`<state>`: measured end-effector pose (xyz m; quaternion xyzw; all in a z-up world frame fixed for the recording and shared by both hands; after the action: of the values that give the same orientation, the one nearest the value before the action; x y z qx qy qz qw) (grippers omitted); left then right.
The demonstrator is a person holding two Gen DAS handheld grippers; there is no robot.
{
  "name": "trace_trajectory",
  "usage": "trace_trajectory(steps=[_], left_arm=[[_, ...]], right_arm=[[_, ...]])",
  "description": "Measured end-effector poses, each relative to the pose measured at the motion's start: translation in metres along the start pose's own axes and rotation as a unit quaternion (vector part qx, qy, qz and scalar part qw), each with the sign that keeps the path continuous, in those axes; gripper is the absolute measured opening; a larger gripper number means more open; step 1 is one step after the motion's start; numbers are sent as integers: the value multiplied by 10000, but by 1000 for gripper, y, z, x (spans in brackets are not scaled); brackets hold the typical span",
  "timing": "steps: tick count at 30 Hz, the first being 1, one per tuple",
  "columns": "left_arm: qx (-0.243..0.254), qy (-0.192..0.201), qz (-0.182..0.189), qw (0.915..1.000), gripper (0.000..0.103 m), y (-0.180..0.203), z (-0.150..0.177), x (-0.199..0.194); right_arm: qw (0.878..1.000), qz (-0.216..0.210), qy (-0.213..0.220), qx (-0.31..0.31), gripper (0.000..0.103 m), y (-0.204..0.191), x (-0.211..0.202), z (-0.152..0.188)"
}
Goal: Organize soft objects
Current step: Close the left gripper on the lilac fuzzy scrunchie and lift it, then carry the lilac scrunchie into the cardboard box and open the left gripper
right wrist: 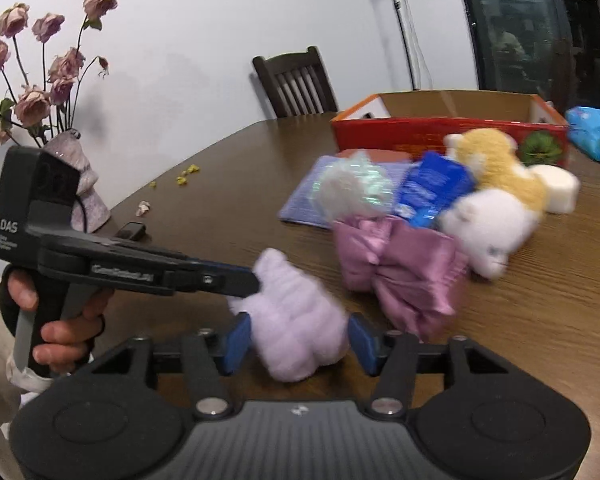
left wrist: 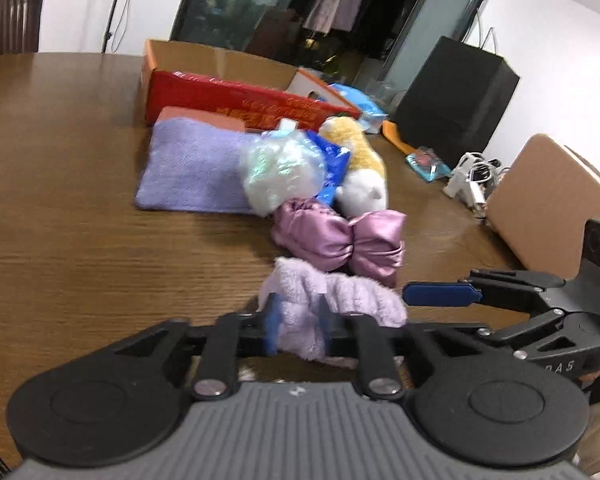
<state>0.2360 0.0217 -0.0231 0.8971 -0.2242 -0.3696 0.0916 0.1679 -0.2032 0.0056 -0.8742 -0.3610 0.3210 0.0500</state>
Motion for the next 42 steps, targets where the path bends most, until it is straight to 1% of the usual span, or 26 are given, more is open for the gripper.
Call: trace_trajectory(steps=[1,2,4,5,6,7,8,10,11,12,13,15,16,20,22,23,25,27,29,31,32,34,36,39,42], left_arm=[[-74,75,-39,9999,61,-1,-3,-1],[-131,140,-68,9998,67,-2,-6,-1],[-81,137,-169,9997,65,-3,-9,3],[-36,87,-228,9997,58,-4,-10,8],[-3,3,-219,9998,42,-3,-10,13],[10,-115,-175,9998,30,-2,-9,19],[-2,-211,-130,9997,24,-1,-7,22],[27,-169,-219,9996,20,1,-6,20],[72,-166,-270,9995,18,4,-8,18],[115,-183,-305,9993,18,8,-12,15],[219,-209,-358,9989,18,14,-22,12],[486,-235,-521,9972,18,30,-50,3],[688,-253,-639,9953,18,44,-69,-3],[1495,-197,-1124,9822,18,107,-135,-17],[1811,-63,-1303,9748,18,130,-156,-17],[1873,16,-1401,9723,18,139,-165,-16],[1796,194,-1467,9725,18,149,-171,-18],[1732,399,-1520,9723,18,154,-167,-23],[1539,394,-1643,9735,18,154,-162,-25],[1371,328,-1834,9729,18,152,-161,-26],[1317,326,-1928,9718,18,152,-161,-28],[1348,459,-2023,9689,18,155,-167,-33],[1393,495,-1996,9687,18,152,-174,-38],[1236,509,-1898,9727,18,139,-187,-40],[1096,396,-1853,9758,19,123,-194,-34]], right_arm=[[9999,9,74,108,59,4,-7,2],[9995,27,159,273,59,7,-12,2],[9968,77,341,725,59,14,-18,3],[9946,69,414,950,58,16,-16,3],[9920,42,479,1167,58,18,-12,5],[9896,26,500,1351,58,18,-6,6],[9878,74,470,1484,57,18,2,9],[9868,205,417,1552,30,19,14,16],[9860,113,433,1605,26,18,18,18],[9859,99,463,1605,24,15,18,17],[9880,108,495,1456,23,11,15,12],[9903,55,615,1246,23,6,6,-4],[9918,63,696,1074,23,4,-2,-17],[9931,166,1053,488,23,3,-35,-72],[9912,228,1263,315,23,4,-51,-94],[9898,260,1380,255,23,6,-60,-104],[9876,227,1522,321,23,15,-72,-118],[9867,179,1565,395,23,24,-80,-126],[9876,56,1498,460,22,28,-77,-134],[9897,-50,1353,469,22,30,-75,-138],[9907,-86,1276,464,22,30,-72,-138],[9924,-179,1129,449,22,28,-67,-142],[9937,-177,1031,405,22,30,-60,-146],[9933,-301,998,503,22,31,-55,-155],[9919,-472,977,656,22,35,-45,-161]])
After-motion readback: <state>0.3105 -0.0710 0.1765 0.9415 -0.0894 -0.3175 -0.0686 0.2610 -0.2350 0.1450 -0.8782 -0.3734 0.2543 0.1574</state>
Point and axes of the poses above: each gripper's, at about its wrist camera, not at the fingertips, and x roughly the way its jaws point, y to its right, z to its underside, the point moved 4 cm from there along x, roughly the way its jaws point, and after that the axes turned 3 degrees about -z, right-handed, at the moved point
